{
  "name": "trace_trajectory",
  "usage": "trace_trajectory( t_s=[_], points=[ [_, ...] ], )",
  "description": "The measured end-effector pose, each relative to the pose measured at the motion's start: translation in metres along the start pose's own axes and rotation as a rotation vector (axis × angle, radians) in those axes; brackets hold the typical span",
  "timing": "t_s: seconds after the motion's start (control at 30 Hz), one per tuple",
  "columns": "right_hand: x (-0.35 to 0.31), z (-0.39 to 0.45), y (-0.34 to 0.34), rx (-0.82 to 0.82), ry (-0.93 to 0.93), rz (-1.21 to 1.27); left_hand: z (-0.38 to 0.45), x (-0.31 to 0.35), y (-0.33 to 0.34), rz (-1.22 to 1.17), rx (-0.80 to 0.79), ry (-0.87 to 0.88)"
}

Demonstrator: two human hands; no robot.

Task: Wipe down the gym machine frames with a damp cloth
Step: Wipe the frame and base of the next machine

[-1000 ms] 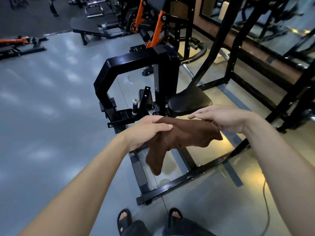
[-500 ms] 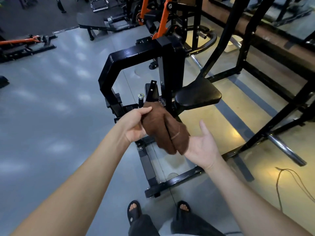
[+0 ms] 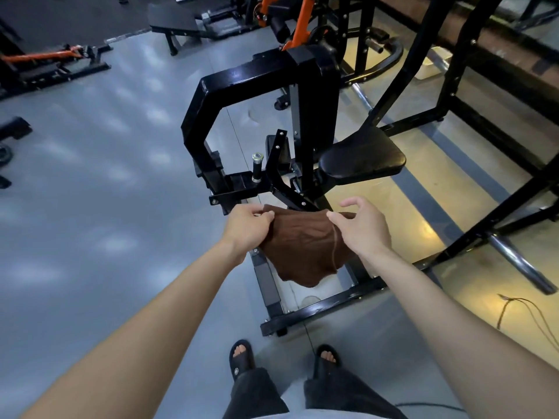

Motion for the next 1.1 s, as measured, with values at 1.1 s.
trace_trajectory(
  t_s=[1.1],
  points=[
    [0.042,-0.026,0.169,-0.370,0.258,0.056,0.139,-0.187,-0.046,-0.017,-0.485,-0.103]
  ],
)
Point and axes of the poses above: each hand's wrist, its own z-axis towards the middle knuckle, its own y-axis out of the palm, x = y × z, the point moved 1 cm from there along z, towards the middle knuckle, and after that the axes turned 8 degrees about z, right-handed, at the moved point
